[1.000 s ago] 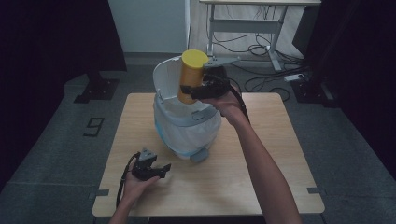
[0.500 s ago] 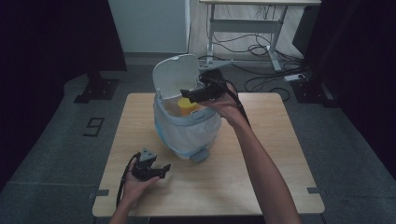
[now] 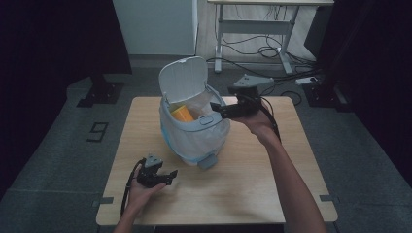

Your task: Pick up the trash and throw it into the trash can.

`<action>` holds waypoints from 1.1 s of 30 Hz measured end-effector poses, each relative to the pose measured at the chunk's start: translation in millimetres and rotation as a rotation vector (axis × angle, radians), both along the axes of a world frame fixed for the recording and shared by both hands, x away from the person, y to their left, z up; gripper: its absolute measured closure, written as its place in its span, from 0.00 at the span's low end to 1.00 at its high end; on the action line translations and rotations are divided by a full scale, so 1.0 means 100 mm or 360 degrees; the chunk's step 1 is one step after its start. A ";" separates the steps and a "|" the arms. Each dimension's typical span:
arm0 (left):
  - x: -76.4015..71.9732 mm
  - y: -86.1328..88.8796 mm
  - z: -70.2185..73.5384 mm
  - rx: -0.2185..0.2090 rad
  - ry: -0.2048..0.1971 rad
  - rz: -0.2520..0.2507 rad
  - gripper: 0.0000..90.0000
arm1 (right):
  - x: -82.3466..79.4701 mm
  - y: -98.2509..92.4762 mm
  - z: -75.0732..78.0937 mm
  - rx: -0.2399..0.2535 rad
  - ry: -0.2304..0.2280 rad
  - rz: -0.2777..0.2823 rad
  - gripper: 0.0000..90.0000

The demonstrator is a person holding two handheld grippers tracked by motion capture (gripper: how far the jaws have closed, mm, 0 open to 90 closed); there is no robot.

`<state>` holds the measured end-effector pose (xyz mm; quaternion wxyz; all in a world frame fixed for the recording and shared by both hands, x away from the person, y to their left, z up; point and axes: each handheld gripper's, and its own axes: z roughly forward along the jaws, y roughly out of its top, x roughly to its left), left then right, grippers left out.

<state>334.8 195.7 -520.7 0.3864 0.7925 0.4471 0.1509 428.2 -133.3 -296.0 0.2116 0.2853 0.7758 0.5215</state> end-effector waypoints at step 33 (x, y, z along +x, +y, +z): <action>0.00 -0.05 -0.02 0.0018 -0.0002 0.0000 0.28 | -0.86 -1.16 -1.36 0.0107 0.0108 -0.0129 0.16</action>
